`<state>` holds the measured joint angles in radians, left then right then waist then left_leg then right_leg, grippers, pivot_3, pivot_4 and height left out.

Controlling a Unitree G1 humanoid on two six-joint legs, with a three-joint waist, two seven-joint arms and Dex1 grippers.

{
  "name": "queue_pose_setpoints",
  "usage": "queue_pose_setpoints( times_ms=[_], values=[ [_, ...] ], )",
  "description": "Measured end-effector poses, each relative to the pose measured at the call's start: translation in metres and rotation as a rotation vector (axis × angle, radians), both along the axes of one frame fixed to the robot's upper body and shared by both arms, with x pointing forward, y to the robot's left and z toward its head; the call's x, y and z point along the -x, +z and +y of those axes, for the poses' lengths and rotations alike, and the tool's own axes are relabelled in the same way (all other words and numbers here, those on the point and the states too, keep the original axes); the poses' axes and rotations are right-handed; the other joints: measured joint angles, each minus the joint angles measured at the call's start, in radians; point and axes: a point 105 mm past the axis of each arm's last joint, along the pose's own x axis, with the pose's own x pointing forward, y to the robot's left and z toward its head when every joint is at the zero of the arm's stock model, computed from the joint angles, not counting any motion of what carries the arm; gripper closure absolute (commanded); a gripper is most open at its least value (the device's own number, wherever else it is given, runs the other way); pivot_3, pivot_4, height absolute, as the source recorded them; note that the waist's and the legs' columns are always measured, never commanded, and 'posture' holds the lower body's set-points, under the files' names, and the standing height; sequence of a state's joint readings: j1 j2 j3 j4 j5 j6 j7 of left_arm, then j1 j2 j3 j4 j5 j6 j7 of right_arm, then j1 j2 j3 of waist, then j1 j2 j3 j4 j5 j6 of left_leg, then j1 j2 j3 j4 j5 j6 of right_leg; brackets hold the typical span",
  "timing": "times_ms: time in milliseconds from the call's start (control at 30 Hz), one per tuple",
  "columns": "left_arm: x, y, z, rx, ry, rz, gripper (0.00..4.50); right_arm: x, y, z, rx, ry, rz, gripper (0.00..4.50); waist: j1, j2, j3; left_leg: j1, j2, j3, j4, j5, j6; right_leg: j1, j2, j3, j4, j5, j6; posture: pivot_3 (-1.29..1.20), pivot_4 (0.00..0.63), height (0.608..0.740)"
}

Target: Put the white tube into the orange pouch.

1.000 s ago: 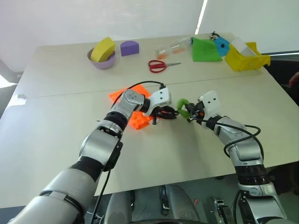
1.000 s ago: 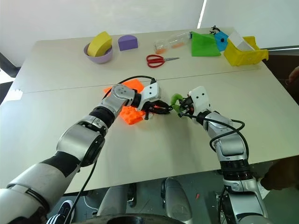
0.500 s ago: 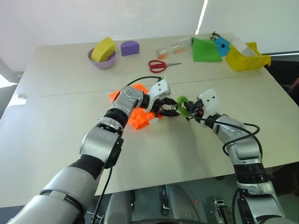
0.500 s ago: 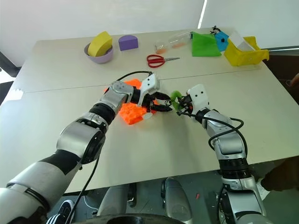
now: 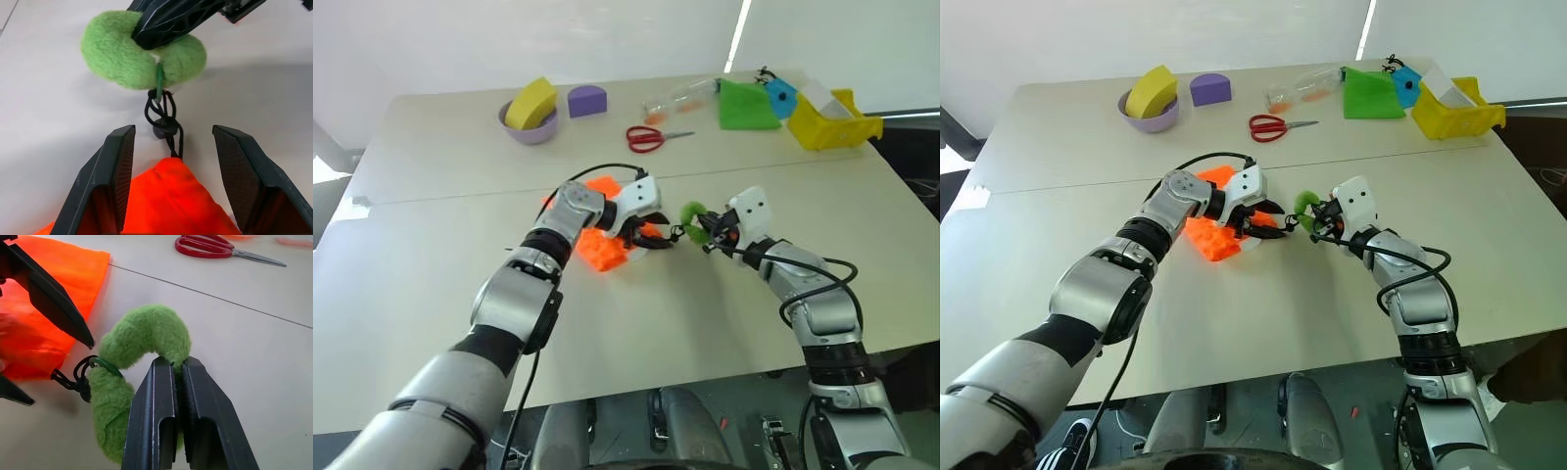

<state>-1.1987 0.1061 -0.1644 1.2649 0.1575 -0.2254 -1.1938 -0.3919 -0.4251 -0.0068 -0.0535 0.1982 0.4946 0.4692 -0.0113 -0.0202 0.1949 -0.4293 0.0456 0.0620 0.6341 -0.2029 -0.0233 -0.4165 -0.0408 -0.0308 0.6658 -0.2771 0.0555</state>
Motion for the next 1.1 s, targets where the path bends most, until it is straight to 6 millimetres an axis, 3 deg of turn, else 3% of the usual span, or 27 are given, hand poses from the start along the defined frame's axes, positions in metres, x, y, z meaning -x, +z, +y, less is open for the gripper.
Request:
queue_pose_setpoints(
  times_ms=[667,767,867,1100],
  values=[
    [0.0016,-0.0026,-0.0058,0.011,0.002,0.004,1.84,0.0002,0.0001,-0.0019,0.013,0.001,0.000,4.50,-0.001,0.000,0.000,0.000,0.000,0.000,0.000,0.000,0.000,0.000,0.000,0.000,0.000,0.000,0.000,0.00,0.150,0.740],
    [0.0015,-0.0027,-0.0060,0.012,0.003,0.004,2.67,0.0001,0.0003,-0.0023,0.014,0.000,-0.001,4.50,-0.002,0.000,0.000,0.000,0.000,0.000,0.000,0.000,0.000,0.000,0.000,0.000,0.000,0.000,0.000,0.00,0.150,0.740],
    [0.0017,-0.0027,-0.0070,0.014,0.003,0.005,4.09,0.0001,0.0003,-0.0023,0.014,0.000,-0.001,4.50,-0.001,0.000,0.000,0.000,0.000,0.000,0.000,0.000,0.000,0.000,0.000,0.000,0.000,0.000,0.000,0.00,0.150,0.740],
    [0.0019,-0.0023,-0.0079,0.016,0.001,-0.001,4.09,0.0001,0.0003,-0.0022,0.013,0.000,-0.001,4.50,-0.001,0.000,0.000,0.000,0.000,0.000,0.000,0.000,0.000,0.000,0.000,0.000,0.000,0.000,0.000,0.00,0.150,0.740]
  ],
)
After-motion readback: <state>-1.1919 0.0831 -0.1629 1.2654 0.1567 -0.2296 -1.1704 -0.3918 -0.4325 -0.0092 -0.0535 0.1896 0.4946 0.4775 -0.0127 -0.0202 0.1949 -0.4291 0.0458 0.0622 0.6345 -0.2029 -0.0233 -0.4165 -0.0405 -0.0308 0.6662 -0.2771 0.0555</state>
